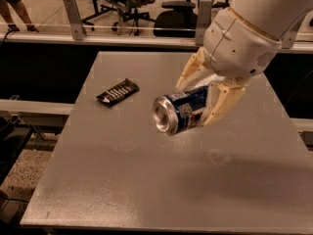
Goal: Pick pepsi can
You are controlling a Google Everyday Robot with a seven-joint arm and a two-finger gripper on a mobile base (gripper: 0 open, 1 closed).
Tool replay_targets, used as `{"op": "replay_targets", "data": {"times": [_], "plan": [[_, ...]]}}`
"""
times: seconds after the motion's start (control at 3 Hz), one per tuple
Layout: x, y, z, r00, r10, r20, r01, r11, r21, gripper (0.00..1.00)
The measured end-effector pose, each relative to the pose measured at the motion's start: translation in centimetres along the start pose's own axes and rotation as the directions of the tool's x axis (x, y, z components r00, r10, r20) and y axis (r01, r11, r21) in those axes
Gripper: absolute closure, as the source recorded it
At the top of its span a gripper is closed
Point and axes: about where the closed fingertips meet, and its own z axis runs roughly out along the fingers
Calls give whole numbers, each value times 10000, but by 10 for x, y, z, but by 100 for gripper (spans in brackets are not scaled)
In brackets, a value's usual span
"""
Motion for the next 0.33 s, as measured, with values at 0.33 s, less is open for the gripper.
{"op": "replay_targets", "data": {"times": [0.33], "plan": [[-2,-5,-1,10000,-31,-7,31,9998,202,100]]}}
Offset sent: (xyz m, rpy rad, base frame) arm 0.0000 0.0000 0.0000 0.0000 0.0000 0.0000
